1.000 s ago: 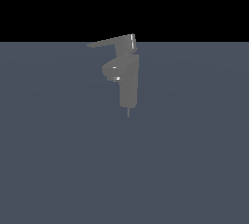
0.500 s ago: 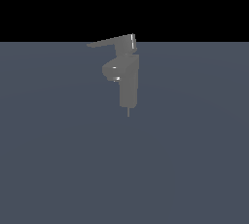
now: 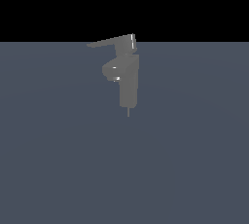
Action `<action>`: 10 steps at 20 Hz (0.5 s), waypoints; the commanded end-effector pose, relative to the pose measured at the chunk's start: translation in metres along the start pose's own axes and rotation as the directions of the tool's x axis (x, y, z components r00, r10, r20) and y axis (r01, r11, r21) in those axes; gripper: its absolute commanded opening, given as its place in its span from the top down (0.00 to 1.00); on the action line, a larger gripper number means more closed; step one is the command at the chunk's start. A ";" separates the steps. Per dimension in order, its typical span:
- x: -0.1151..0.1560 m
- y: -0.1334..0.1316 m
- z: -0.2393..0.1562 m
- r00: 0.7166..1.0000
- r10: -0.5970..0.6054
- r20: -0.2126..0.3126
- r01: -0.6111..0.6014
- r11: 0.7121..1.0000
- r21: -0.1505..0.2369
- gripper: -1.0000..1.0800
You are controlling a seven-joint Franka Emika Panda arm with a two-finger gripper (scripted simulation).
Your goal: Turn on the faucet by rotating a designated handle.
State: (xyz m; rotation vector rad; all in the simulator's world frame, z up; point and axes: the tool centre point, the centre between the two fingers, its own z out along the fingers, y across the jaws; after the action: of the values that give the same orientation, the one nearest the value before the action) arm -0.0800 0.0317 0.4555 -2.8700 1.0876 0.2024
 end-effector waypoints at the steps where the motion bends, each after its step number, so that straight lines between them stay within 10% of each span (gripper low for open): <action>1: 0.010 -0.011 0.005 0.998 0.067 0.008 -0.067 0.998 -0.002 1.00; 10: 0.045 -0.051 0.031 0.954 0.300 0.026 -0.300 0.954 -0.021 1.00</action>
State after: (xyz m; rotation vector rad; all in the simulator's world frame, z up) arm -0.0241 0.0416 0.4245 -2.7180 1.4621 0.2605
